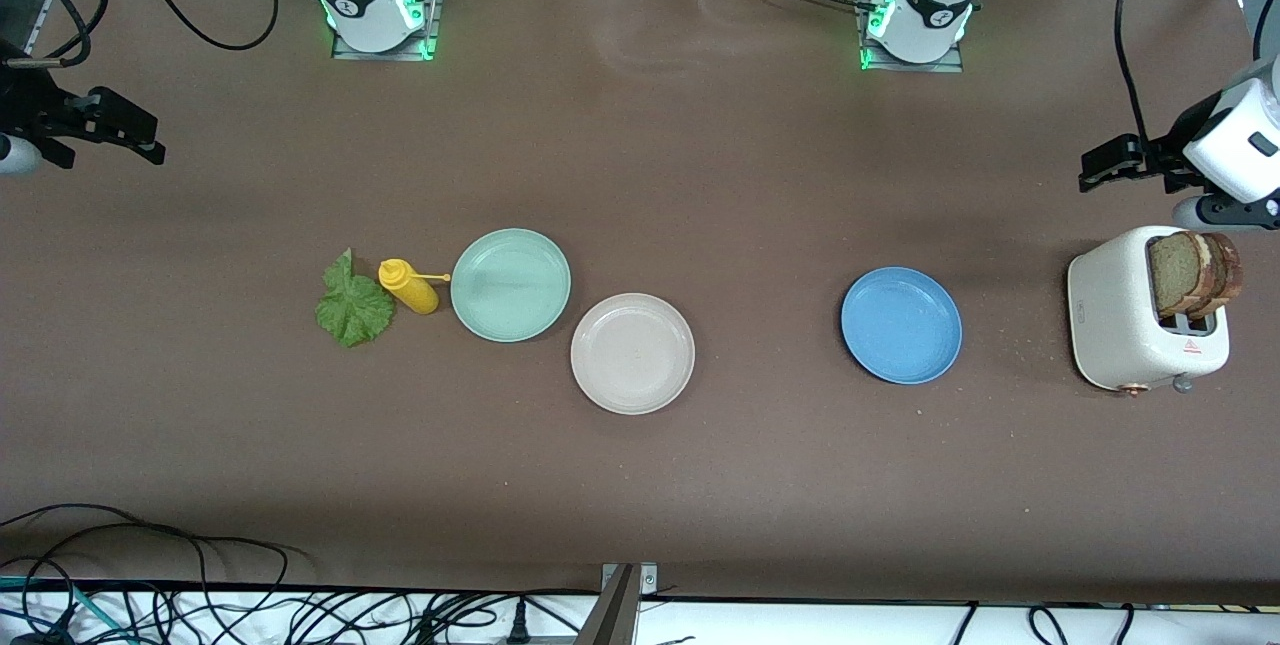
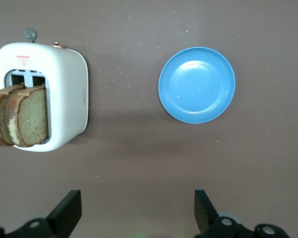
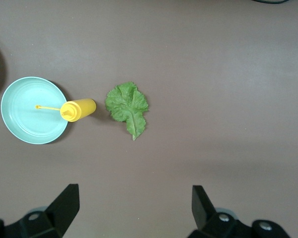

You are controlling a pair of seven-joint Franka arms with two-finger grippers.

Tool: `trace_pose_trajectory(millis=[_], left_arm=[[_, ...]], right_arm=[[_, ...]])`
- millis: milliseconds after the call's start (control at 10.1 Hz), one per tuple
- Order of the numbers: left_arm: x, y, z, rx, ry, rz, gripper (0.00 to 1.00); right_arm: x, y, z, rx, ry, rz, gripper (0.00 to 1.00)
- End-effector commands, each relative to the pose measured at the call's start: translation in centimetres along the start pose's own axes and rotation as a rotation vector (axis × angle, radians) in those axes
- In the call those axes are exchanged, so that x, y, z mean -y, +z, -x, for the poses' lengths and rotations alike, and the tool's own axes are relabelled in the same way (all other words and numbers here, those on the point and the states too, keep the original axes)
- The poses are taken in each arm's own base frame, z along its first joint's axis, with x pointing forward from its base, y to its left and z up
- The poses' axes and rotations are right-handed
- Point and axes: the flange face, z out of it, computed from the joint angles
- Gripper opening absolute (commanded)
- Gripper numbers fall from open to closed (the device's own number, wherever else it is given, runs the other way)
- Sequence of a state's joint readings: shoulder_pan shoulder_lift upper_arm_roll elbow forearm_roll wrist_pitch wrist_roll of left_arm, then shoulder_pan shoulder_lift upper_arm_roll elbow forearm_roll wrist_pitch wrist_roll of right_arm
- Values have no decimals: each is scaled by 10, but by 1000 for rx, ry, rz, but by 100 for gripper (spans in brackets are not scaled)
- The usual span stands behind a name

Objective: Make sandwich on beige plate with both arms
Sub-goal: 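Move the left gripper over the toaster toward the bread slices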

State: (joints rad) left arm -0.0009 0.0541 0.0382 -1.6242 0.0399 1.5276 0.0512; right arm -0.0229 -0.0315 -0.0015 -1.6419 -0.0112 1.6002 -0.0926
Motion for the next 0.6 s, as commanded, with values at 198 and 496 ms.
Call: trace_pose_trajectory(millis=[198,496], left_arm=[[54,23,-16,25,50,-38,100],[100,56,-36,5,99,-32,100]], right_arm=[[0,-6,2,-2,-2,10,100],[0,-6,2,-2,-2,10,100]])
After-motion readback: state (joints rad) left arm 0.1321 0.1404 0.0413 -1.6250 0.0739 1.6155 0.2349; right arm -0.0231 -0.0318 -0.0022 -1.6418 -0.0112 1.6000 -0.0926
